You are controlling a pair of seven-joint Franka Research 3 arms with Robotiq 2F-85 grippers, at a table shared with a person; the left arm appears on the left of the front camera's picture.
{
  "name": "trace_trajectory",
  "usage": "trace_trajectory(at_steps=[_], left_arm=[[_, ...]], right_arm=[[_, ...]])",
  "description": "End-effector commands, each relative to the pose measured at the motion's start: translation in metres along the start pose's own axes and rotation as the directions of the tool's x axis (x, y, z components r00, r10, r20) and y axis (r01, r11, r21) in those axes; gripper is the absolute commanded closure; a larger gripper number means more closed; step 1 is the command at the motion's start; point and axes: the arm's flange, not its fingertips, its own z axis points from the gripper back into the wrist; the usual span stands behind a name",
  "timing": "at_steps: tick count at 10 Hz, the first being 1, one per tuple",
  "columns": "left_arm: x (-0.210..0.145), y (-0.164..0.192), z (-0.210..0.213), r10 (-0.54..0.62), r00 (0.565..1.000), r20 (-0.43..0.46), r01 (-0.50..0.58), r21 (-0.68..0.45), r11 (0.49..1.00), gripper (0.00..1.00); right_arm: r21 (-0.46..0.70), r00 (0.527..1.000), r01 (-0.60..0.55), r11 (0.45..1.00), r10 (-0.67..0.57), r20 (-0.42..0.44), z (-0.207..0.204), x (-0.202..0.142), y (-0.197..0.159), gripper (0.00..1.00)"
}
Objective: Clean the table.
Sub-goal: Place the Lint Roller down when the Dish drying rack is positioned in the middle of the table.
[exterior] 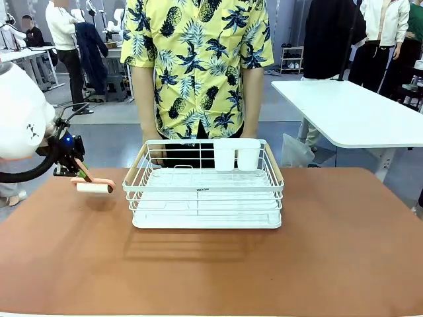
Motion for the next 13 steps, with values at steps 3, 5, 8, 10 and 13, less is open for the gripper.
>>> trace_trajectory(at_steps=[3, 5, 8, 10, 13], left_arm=[[0.008, 0.008, -0.011, 0.011, 1.0, -0.028, -0.012, -0.041, 0.999, 0.81], [0.008, 0.008, -0.013, 0.022, 1.0, -0.014, -0.022, -0.028, 0.999, 0.81], [0.009, 0.009, -0.01, 0.024, 1.0, 0.004, -0.024, -0.01, 1.0, 0.67], [0.007, 0.009, -0.006, 0.015, 1.0, -0.006, -0.015, 0.004, 1.0, 0.48], [0.003, 0.012, 0.012, -0.006, 1.0, 0.02, 0.004, 0.123, 0.992, 0.2]], right_arm=[[-0.004, 1.0, -0.001, 1.0, 0.001, 0.008, 0.0, 0.0, 0.003, 0.0], [-0.004, 1.0, -0.001, 1.0, 0.001, 0.008, 0.0, 0.0, 0.003, 0.0], [-0.004, 1.0, -0.001, 1.0, 0.001, 0.008, 0.0, 0.0, 0.003, 0.0], [-0.004, 1.0, -0.001, 1.0, 0.001, 0.008, 0.0, 0.0, 0.003, 0.0], [-0.004, 1.0, -0.001, 1.0, 0.001, 0.008, 0.0, 0.0, 0.003, 0.0]])
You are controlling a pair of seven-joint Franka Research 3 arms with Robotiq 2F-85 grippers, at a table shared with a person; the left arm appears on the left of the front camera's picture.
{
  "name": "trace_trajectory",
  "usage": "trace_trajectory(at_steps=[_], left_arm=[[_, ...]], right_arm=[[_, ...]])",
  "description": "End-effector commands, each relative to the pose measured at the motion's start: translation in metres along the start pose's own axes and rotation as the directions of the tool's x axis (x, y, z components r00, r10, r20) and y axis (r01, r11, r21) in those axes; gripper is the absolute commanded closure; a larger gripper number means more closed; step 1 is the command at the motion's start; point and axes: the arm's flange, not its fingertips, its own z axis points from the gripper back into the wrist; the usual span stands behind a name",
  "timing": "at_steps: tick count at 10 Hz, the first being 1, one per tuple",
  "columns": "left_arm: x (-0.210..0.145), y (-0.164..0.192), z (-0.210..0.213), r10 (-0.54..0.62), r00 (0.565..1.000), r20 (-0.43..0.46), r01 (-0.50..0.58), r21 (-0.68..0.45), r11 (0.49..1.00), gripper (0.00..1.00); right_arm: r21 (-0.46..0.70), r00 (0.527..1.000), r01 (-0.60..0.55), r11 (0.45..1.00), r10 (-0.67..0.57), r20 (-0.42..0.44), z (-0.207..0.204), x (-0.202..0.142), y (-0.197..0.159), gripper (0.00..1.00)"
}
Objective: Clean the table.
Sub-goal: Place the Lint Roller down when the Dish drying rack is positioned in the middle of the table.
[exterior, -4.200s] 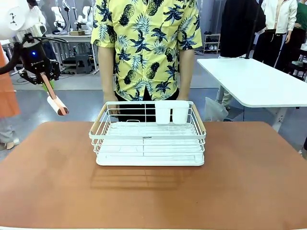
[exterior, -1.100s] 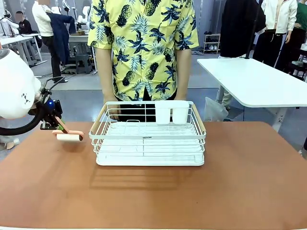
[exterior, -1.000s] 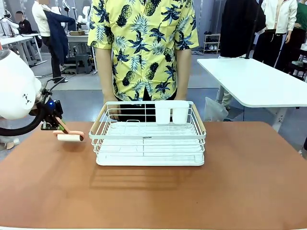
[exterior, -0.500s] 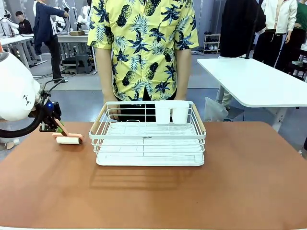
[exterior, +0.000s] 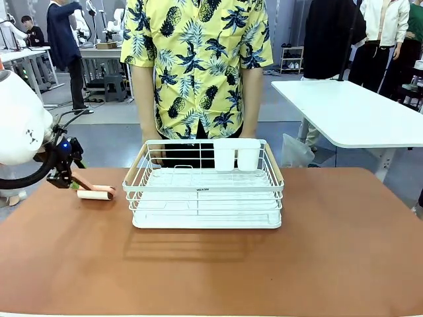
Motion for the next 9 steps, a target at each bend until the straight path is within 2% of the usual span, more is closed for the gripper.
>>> trace_trajectory(at_steps=[1, 2, 3, 7, 9], left_arm=[[-0.008, 0.004, 0.028, -0.019, 1.0, 0.012, 0.018, 0.105, 0.994, 0.11], [-0.009, 0.007, 0.035, -0.034, 0.999, 0.025, 0.029, 0.154, 0.988, 0.02], [-0.01, 0.008, 0.043, -0.034, 0.999, 0.019, 0.03, 0.183, 0.983, 0.0], [-0.011, 0.008, 0.066, -0.014, 0.999, 0.03, 0.006, 0.272, 0.962, 0.0], [-0.008, 0.003, 0.069, 0.006, 0.999, 0.035, -0.016, 0.273, 0.962, 0.0]], right_arm=[[-0.004, 1.0, -0.001, 1.0, 0.001, 0.008, 0.0, 0.0, 0.003, 0.0], [-0.004, 1.0, -0.001, 1.0, 0.001, 0.008, 0.0, 0.0, 0.003, 0.0], [-0.004, 1.0, -0.001, 1.0, 0.001, 0.008, 0.0, 0.0, 0.003, 0.0], [-0.004, 1.0, -0.001, 1.0, 0.001, 0.008, 0.0, 0.0, 0.003, 0.0], [-0.004, 1.0, -0.001, 1.0, 0.001, 0.008, 0.0, 0.0, 0.003, 0.0]])
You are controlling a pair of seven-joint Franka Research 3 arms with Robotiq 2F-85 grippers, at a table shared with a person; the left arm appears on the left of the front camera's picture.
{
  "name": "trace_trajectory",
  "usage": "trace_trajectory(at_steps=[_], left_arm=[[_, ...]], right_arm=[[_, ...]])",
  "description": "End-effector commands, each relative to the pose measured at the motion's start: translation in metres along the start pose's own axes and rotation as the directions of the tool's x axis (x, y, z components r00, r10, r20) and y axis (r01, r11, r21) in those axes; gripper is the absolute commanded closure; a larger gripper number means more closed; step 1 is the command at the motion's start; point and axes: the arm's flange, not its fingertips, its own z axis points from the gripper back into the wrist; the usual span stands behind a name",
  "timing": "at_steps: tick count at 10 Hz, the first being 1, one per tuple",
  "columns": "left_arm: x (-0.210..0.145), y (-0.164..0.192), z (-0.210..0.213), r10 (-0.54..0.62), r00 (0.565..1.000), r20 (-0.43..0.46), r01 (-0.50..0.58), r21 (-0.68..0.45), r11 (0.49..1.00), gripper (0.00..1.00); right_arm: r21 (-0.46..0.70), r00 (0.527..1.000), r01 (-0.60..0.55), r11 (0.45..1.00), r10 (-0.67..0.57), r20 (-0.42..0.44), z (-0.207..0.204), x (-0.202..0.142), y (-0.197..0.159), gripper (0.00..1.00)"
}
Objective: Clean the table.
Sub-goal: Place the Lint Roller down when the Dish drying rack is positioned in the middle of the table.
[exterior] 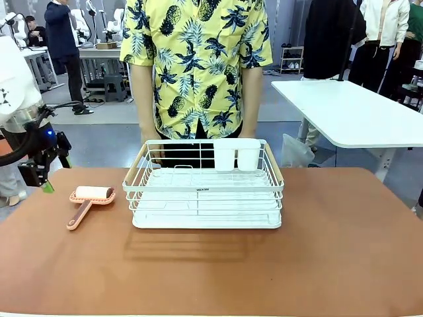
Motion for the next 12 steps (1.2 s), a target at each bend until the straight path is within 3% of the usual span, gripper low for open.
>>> trace_trajectory(at_steps=[1, 12], left_arm=[[-0.0022, 0.0011, -0.002, -0.009, 1.0, 0.0, 0.009, -0.005, 1.0, 0.0], [-0.0022, 0.0011, -0.002, -0.009, 1.0, 0.0, 0.009, -0.005, 1.0, 0.0]], right_arm=[[-0.004, 1.0, -0.001, 1.0, 0.001, 0.008, 0.0001, -0.0003, 0.0026, 0.0], [-0.004, 1.0, -0.001, 1.0, 0.001, 0.008, 0.0001, -0.0003, 0.0026, 0.0]])
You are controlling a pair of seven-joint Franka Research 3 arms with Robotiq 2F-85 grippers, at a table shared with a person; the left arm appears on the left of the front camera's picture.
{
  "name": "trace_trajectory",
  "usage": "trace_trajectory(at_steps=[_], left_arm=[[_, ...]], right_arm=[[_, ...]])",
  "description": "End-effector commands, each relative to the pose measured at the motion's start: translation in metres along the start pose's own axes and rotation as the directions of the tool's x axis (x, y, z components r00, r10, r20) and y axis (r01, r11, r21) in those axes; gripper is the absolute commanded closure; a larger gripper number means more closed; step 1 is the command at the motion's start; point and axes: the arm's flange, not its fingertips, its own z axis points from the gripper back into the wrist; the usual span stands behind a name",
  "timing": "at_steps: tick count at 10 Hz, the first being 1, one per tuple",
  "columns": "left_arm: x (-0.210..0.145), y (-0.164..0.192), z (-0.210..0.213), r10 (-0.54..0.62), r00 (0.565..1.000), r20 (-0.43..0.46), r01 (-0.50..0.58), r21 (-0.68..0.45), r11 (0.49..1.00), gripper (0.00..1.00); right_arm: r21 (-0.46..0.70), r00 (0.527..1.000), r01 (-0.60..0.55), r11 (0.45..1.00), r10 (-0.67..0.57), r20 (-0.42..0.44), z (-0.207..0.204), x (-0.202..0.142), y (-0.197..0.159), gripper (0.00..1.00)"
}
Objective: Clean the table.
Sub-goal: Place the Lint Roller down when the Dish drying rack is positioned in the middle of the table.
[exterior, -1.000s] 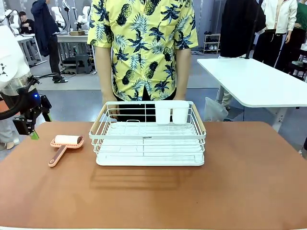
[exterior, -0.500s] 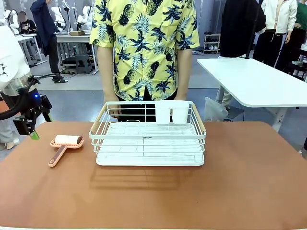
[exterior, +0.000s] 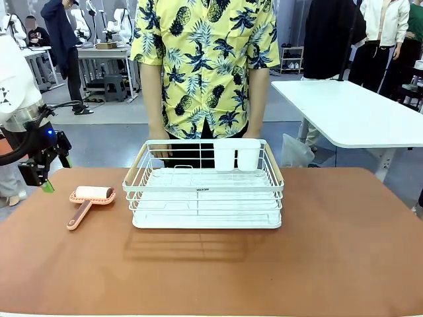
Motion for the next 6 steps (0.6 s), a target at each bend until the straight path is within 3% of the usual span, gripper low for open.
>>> trace_trajectory(at_steps=[1, 6], left_arm=[[-0.0007, 0.0013, -0.0017, -0.004, 1.0, 0.0, 0.004, -0.005, 1.0, 0.0], [-0.0007, 0.0013, -0.0017, -0.004, 1.0, 0.0, 0.004, -0.005, 1.0, 0.0]], right_arm=[[-0.004, 1.0, -0.001, 1.0, 0.001, 0.008, 0.0001, -0.0003, 0.0026, 0.0], [-0.004, 1.0, -0.001, 1.0, 0.001, 0.008, 0.0001, -0.0003, 0.0026, 0.0]])
